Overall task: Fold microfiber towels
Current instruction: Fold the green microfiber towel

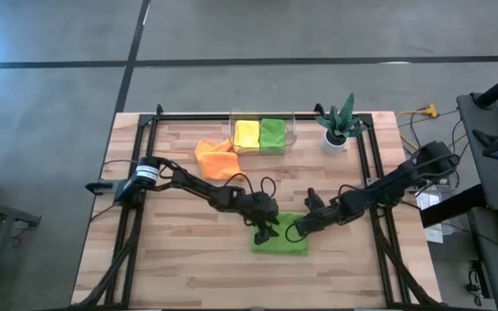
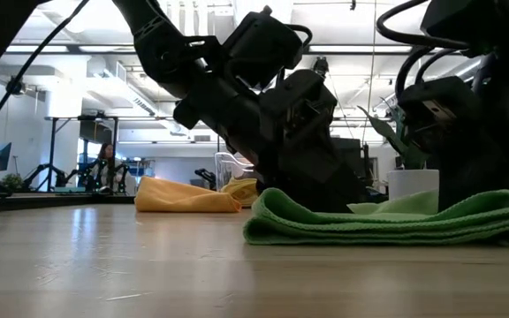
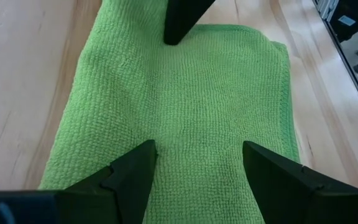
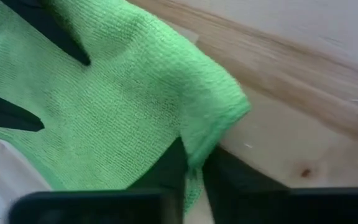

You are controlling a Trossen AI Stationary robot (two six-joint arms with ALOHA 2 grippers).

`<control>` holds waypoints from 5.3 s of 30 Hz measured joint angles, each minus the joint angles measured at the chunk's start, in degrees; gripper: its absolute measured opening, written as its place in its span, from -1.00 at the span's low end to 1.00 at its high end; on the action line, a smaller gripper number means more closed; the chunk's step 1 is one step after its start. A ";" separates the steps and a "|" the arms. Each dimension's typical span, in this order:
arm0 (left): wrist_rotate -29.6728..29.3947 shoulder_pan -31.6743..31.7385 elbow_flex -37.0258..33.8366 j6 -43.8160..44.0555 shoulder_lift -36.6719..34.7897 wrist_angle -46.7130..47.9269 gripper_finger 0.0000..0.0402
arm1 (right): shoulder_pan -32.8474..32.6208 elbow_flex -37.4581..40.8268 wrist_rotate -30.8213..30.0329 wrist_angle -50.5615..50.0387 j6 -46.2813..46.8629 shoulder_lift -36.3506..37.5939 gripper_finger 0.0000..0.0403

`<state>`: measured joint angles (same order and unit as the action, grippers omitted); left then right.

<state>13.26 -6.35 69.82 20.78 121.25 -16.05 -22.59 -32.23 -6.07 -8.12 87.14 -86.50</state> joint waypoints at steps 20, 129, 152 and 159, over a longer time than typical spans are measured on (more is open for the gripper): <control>2.98 0.71 0.79 -0.22 -9.08 0.35 -0.10 | 0.11 -1.82 0.28 -0.14 0.32 3.60 -0.95; -0.68 2.78 -0.48 -6.55 -7.30 24.38 -0.95 | 14.87 -7.80 3.78 4.11 -9.02 3.96 -0.96; -4.60 2.71 -6.89 -8.03 -23.39 27.18 -0.95 | 17.38 -10.63 6.23 8.42 -9.20 2.62 -0.96; -6.67 3.19 -17.07 -7.66 -33.43 27.77 -0.95 | 17.38 -18.79 6.45 7.25 -12.02 -5.31 -0.96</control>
<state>6.59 -3.16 52.75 13.12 87.82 11.72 -5.21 -51.02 0.39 -0.87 75.11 -91.81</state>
